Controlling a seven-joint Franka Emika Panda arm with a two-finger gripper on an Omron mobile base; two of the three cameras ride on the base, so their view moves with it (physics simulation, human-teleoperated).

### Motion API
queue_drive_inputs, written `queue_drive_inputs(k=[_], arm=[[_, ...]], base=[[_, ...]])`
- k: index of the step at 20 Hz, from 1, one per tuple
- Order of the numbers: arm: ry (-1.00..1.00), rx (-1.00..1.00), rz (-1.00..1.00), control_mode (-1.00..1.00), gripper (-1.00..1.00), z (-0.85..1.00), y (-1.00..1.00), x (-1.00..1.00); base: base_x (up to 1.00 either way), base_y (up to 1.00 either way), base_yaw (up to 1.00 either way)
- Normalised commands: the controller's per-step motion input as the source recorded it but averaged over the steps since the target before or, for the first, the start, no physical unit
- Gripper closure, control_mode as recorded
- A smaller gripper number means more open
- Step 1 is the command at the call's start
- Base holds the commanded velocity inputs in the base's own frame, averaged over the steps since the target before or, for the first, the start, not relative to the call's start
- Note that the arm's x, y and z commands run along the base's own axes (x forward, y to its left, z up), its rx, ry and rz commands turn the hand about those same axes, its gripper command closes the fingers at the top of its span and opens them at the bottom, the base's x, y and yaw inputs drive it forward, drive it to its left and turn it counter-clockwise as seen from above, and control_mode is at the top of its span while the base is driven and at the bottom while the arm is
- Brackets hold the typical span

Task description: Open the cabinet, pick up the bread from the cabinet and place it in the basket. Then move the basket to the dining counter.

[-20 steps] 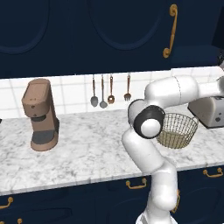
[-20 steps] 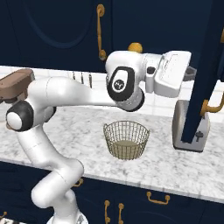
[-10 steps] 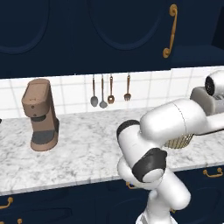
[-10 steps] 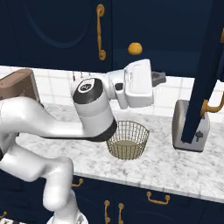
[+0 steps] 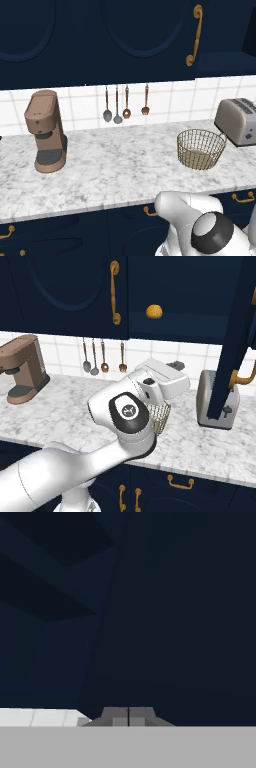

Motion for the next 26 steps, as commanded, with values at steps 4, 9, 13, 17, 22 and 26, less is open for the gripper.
queue_drive_inputs(k=[4,9,13,17,22,26], arm=[[0.33,0.22,0.26,-1.00,1.00,1.00,1.00,0.00],[0.38,0.21,0.23,-1.00,1.00,1.00,1.00,0.00],[0.48,0.22,0.29,-1.00,1.00,1.00,0.86,-0.01],[0.36,0.30,0.32,-1.00,1.00,0.74,0.56,-0.02],[0.07,0.28,0.13,-1.00,1.00,0.01,0.25,0.06],[-0.08,0.28,-0.03,-1.00,1.00,-0.24,0.68,0.05]], base=[[0.00,0.00,0.00],[0.00,0.00,0.00],[0.00,0.00,0.00],[0.00,0.00,0.00],[0.00,0.00,0.00],[0.00,0.00,0.00]])
